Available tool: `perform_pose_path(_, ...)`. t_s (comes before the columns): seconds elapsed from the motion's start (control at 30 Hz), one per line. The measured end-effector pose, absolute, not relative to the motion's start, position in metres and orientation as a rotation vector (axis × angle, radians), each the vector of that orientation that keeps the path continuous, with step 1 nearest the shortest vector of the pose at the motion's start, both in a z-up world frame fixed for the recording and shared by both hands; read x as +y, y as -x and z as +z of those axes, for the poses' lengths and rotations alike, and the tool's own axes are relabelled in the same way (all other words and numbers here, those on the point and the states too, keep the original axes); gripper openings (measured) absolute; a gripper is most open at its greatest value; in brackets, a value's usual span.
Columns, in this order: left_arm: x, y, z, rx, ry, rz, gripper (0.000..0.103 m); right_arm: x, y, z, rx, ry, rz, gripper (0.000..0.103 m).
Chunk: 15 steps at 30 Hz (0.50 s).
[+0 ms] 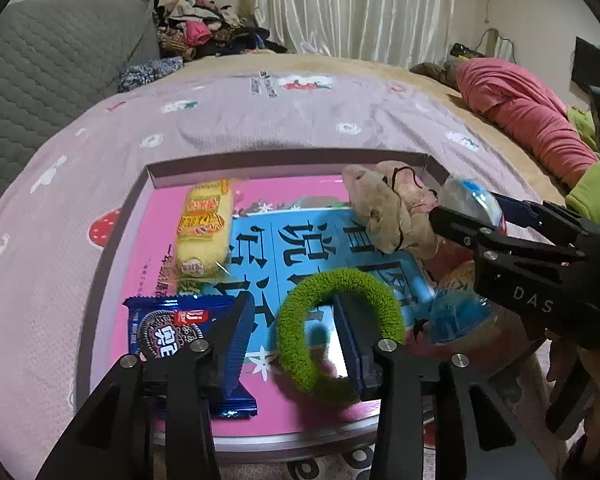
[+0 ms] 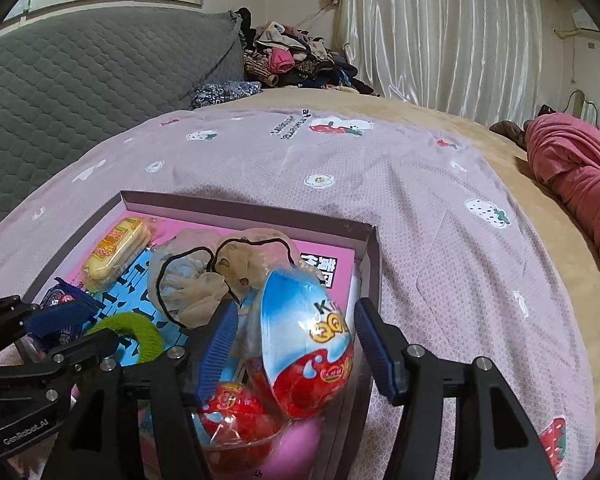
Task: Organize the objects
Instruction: 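Carry green ring with left tool while right tool carries Kinder egg over tray, then open left tool dropping green ring while right tool releases Kinder egg in tray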
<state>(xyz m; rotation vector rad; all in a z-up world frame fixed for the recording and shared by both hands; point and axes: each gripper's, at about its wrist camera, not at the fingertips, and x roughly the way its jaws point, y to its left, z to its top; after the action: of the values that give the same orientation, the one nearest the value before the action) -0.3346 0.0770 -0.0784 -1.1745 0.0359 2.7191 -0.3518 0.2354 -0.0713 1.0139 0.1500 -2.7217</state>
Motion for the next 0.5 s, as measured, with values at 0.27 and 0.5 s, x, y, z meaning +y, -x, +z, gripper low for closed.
perform_pose_path(0.27, 0.076, 0.332, -0.074, 0.055, 1.157, 2.742, 0.064, 0.239, 0.348, -0.065, 0.140, -0.980, -2.747, 0.069)
perform_pose_path(0.5, 0.072, 0.327, -0.062, 0.058, 1.113, 2.786, 0.076, 0.239, 0.339, -0.052, 0.127, -0.935, -2.764, 0.073)
